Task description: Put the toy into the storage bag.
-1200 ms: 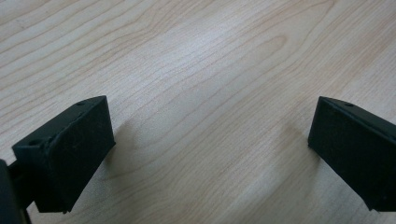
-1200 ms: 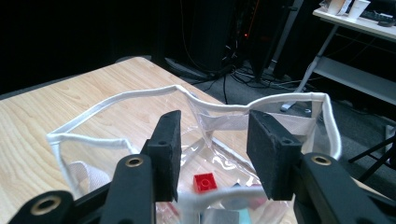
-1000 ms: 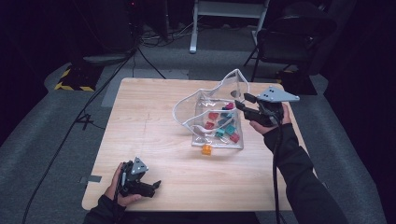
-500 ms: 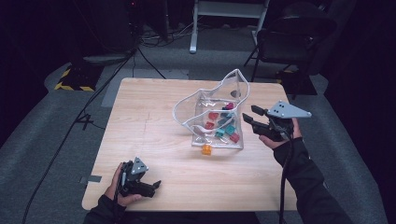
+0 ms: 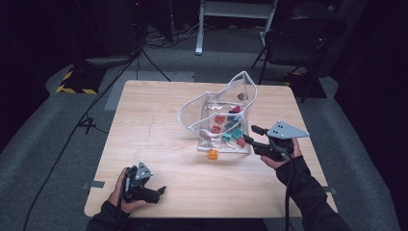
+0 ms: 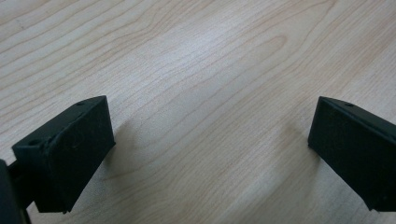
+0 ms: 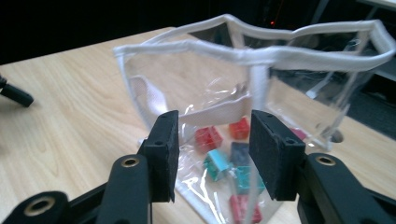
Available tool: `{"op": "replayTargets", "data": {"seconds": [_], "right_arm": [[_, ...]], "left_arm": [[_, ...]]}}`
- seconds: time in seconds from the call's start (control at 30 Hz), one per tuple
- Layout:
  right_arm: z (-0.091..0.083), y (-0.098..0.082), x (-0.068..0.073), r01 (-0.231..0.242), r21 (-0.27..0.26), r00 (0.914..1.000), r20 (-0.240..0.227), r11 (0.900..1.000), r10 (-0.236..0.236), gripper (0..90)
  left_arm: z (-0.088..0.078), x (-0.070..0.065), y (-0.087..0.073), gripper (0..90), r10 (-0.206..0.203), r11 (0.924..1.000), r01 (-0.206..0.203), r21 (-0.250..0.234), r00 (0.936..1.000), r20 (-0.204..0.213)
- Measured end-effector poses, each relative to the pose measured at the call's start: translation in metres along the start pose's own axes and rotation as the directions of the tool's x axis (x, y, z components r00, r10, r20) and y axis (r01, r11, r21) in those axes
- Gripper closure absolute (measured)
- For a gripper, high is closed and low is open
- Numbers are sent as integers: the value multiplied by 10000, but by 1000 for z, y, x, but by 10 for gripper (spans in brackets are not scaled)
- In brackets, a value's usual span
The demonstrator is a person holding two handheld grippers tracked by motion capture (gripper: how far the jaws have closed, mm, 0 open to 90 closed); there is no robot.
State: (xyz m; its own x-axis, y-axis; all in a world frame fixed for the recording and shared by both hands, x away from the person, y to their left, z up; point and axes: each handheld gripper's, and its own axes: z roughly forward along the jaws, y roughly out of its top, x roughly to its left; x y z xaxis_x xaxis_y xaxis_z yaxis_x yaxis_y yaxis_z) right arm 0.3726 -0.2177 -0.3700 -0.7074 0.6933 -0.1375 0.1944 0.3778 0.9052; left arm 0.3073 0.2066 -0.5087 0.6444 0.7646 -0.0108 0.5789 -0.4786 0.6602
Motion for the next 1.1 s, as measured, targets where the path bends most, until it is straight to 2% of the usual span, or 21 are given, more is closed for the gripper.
{"op": "replayTargets", "data": {"seconds": [0.33,0.63,0.87,1.1], "right_arm": [[24,-24,26,68,495,9971,-764,9988,-30,529],[58,-46,46,207,1249,9915,-1298,9920,-44,518],[87,-60,52,197,1865,9891,-1473,9823,81,474],[106,-66,54,312,2168,9893,-1458,9757,7,433]], "left_arm": [[0,0,0,5,0,10000,0,-4,10000,1],[0,0,0,5,-3,10000,3,-2,10000,-1],[0,0,0,5,1,10000,-1,-2,10000,0],[0,0,0,5,13,10000,-13,6,10000,-7]]}}
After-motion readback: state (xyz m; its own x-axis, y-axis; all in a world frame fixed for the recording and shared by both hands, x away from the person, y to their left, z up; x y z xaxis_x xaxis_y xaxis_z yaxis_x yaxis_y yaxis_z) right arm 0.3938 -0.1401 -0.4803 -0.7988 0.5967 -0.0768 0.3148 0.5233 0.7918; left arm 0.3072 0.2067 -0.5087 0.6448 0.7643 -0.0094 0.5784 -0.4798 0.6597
